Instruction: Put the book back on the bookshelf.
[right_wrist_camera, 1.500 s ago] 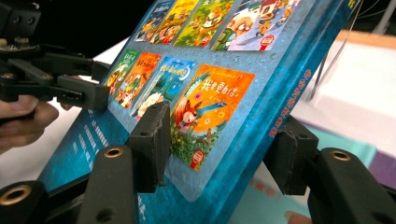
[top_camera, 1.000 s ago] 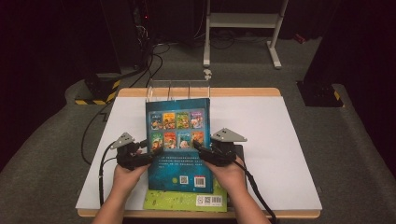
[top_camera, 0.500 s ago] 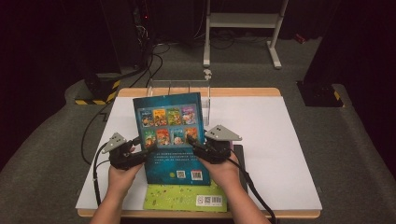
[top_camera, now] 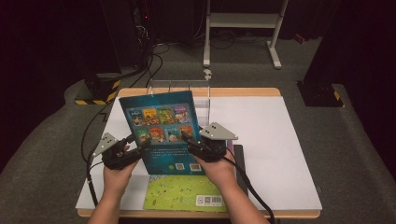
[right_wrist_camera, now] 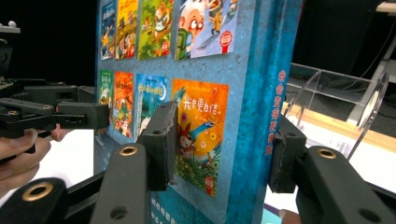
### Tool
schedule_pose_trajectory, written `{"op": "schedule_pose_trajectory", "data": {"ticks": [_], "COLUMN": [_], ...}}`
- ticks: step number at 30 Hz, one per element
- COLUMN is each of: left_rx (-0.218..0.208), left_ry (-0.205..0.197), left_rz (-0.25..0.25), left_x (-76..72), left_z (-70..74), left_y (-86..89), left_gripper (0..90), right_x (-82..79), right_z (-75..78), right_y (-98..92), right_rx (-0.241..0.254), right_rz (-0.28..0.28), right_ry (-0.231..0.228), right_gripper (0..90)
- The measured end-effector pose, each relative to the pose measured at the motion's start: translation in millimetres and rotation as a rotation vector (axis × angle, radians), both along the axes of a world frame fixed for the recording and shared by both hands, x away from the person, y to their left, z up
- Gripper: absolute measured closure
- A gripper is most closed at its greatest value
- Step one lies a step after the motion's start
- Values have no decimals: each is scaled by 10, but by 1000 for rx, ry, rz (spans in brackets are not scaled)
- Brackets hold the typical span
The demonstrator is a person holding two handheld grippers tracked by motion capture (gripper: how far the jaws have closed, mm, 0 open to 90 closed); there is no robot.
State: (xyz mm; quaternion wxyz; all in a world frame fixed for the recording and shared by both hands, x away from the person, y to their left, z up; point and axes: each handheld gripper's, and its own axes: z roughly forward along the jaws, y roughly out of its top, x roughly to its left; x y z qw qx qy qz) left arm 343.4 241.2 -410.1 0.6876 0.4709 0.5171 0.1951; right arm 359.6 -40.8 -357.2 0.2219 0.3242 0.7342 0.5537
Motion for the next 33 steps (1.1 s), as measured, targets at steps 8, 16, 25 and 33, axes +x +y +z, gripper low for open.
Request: {"op": "schedule_pose_trajectory", "data": {"ticks": [8,16,25,33], "left_rx": [-2,-12,-46,-33], "left_ry": [-24,-57,-113,-116], "left_rz": [14,26,48,55], "left_x": [-11,-25,-16,43], "left_z": [37,56,55,25], "left_y": [47,49,66,36], "left_gripper": [401,406,429,430], "right_x": [-23,-35,11,55], "right_z": [67,123,164,147], "right_y": [58,96,118,134], "right_rx": [7,0,-6,-5], "right_rz": [9,1,-1,-16], "right_ry": [-37,-55,-59,-96], "right_gripper": [537,518,507,487]}}
